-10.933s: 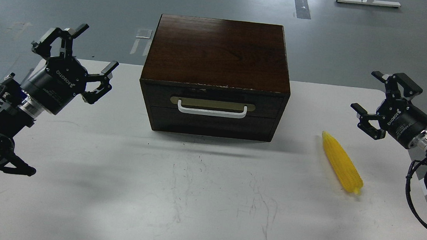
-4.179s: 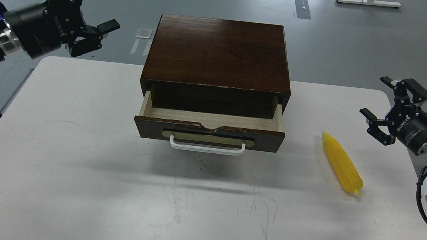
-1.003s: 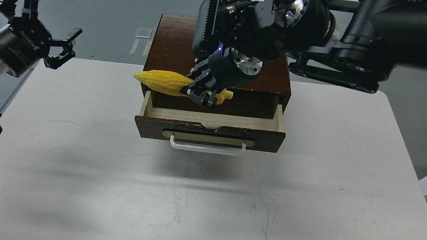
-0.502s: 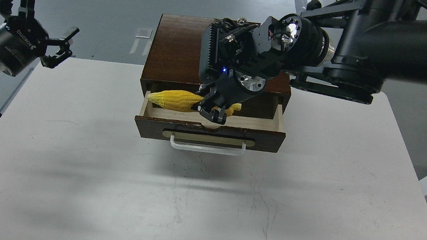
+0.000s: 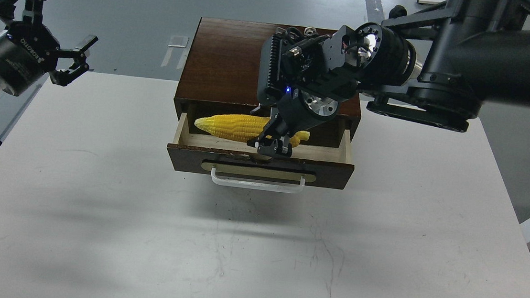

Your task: Put corn in drawer with both arms

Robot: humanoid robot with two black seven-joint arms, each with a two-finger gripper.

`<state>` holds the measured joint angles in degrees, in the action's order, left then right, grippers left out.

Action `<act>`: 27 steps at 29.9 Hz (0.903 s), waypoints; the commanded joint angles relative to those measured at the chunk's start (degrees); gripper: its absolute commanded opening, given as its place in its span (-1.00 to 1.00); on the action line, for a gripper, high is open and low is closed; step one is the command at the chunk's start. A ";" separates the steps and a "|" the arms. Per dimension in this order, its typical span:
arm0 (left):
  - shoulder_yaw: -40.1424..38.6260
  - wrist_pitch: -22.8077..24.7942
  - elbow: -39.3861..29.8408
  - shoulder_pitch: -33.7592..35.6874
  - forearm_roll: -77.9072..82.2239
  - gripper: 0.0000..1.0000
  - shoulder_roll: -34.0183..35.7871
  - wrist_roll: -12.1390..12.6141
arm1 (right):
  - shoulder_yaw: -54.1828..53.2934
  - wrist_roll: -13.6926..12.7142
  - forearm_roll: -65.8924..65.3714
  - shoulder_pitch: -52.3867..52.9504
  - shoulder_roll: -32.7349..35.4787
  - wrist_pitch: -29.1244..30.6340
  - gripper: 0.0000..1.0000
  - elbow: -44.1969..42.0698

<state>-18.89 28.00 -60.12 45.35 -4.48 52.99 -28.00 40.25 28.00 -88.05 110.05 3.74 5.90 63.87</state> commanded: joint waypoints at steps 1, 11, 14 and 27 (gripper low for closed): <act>0.00 0.00 0.09 0.00 0.00 0.97 0.00 0.00 | -0.43 0.00 0.42 0.17 0.56 -0.10 0.61 -0.06; 0.00 0.00 0.00 0.00 0.00 0.97 0.00 0.00 | -6.59 0.00 11.04 2.71 8.82 0.08 0.90 -0.15; 0.00 0.00 0.09 0.00 0.00 0.97 0.00 0.00 | -7.64 0.00 20.17 2.81 12.51 0.17 0.93 -0.24; 0.08 0.00 0.00 -0.44 0.53 0.97 -0.52 0.00 | -30.98 0.00 63.66 -28.17 35.36 0.61 0.96 0.11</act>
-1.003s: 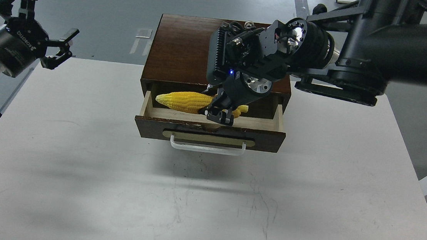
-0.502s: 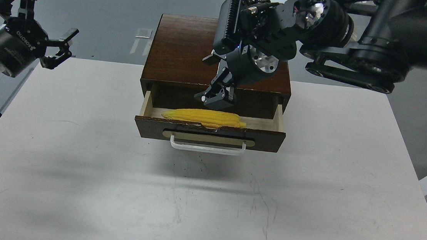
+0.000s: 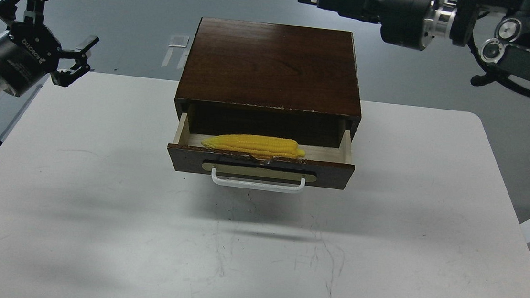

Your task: Put corn in drawer with both arms

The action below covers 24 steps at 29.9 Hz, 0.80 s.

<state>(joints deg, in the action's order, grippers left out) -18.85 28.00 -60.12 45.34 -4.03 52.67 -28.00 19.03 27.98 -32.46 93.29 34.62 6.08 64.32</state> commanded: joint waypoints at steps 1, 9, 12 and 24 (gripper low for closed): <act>0.04 0.00 0.00 -0.52 0.16 0.97 -0.28 0.00 | -11.98 0.02 9.85 -14.16 5.10 0.43 0.96 -0.60; -0.05 0.00 -0.17 -2.27 0.16 0.97 -0.55 0.00 | -33.95 0.02 27.87 -40.35 4.94 -0.28 0.96 -1.30; -0.05 0.00 -0.44 -2.45 0.16 0.97 -0.99 0.00 | -36.60 0.02 28.59 -43.80 4.15 -0.28 0.96 -2.44; -0.22 0.00 -0.35 -3.59 0.07 0.97 -3.89 0.00 | -37.84 0.02 28.59 -48.82 1.68 0.16 1.00 -2.97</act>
<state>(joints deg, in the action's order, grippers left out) -18.99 28.00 -60.48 41.96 -3.88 49.25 -28.00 -18.81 27.99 -3.87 44.54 36.46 6.27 61.40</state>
